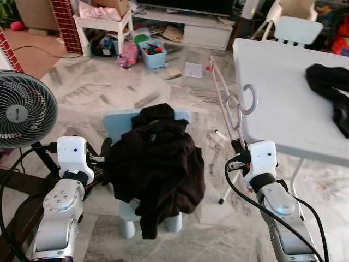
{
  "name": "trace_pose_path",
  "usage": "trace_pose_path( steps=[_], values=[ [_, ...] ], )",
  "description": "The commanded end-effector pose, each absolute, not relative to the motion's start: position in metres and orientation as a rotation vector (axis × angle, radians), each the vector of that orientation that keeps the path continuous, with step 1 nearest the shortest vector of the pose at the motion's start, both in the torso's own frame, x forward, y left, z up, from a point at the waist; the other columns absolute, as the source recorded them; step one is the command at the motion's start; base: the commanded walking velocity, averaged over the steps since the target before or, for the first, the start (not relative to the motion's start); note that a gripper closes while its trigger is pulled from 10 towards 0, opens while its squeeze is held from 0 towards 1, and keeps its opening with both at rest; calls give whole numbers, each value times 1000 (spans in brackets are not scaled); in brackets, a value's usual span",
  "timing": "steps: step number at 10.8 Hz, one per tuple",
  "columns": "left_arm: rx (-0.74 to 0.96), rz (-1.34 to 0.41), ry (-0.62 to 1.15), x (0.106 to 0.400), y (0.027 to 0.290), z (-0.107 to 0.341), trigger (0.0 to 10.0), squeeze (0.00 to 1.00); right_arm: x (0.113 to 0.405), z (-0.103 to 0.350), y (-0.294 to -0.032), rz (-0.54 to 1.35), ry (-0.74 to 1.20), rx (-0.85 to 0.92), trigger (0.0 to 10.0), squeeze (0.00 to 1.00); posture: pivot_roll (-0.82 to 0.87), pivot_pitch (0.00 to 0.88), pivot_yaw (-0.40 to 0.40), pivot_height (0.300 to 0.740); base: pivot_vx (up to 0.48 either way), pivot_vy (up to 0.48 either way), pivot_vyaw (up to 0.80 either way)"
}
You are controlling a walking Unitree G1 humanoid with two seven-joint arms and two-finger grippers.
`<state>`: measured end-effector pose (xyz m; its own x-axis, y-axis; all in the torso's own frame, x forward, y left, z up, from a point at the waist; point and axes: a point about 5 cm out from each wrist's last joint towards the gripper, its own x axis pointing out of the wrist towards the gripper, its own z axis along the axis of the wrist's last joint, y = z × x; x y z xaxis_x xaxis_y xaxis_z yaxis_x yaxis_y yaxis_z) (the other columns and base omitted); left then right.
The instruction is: Hang hanger
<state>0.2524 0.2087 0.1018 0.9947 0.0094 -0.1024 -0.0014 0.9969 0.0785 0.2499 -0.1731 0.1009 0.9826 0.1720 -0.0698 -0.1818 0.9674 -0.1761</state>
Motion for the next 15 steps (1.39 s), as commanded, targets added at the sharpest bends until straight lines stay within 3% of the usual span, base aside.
trace_pose_path(
  steps=[1,11,15],
  values=[
    [86,-1,90,255,206,106,10000,0,253,106,-175,177,37,-191,10000,0,-41,0,-59,740,334,0,0],
    [83,-3,83,258,204,107,10000,0,256,107,-174,182,31,-192,10000,0,-41,0,-60,740,346,0,0],
    [128,15,155,258,211,95,10000,0,255,106,-175,184,36,-196,10000,0,-42,0,-61,740,61,0,0]
  ],
)
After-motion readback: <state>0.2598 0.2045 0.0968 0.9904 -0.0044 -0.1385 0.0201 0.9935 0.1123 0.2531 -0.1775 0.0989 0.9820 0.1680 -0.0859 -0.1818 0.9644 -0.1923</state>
